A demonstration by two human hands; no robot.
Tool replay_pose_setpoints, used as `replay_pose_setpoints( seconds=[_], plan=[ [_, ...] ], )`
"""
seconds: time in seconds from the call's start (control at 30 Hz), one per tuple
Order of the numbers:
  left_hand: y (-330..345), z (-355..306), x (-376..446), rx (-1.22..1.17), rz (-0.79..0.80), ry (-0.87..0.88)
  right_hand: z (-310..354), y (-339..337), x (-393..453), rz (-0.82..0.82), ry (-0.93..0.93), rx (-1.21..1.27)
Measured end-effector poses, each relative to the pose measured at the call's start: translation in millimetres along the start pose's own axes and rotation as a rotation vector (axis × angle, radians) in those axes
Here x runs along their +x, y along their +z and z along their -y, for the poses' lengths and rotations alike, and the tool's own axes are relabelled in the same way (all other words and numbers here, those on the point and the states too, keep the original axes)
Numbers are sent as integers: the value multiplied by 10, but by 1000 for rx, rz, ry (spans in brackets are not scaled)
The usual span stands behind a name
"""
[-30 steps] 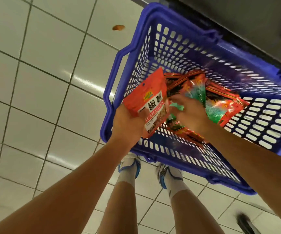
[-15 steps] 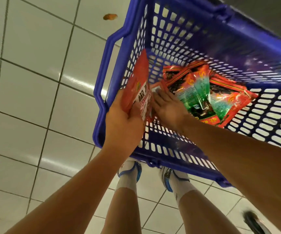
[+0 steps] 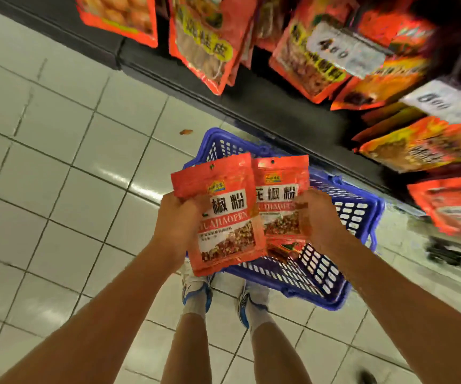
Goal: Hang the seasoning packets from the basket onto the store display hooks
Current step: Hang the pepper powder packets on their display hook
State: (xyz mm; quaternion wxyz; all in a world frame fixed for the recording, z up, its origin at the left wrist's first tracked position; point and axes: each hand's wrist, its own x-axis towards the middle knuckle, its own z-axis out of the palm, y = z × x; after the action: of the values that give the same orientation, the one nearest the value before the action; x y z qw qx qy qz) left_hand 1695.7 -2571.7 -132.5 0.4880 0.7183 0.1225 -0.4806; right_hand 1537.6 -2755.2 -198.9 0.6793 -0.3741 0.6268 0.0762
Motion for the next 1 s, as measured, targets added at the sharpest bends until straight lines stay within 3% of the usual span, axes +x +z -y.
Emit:
replay_pose_setpoints(
  seconds=[0.1, 0.33, 0.57, 0.77, 1.0],
  plan=[
    [-1, -373, -417, -22, 38, 2, 406, 66, -703, 55, 14, 120],
    [-74, -1635, -1589, -16, 103, 227, 1416, 31, -2527, 86, -333, 107],
    [-159, -3228, -2931, 13, 289, 470, 2429, -210, -4376, -54, -754, 70],
    [-16, -4369, -4108, 40, 451, 709, 3085, -416, -5793, -269, -1067, 130],
    [230, -5345, -5149, 75, 475, 1009, 3682, -775, -7000, -443, -1350, 233]
  ],
)
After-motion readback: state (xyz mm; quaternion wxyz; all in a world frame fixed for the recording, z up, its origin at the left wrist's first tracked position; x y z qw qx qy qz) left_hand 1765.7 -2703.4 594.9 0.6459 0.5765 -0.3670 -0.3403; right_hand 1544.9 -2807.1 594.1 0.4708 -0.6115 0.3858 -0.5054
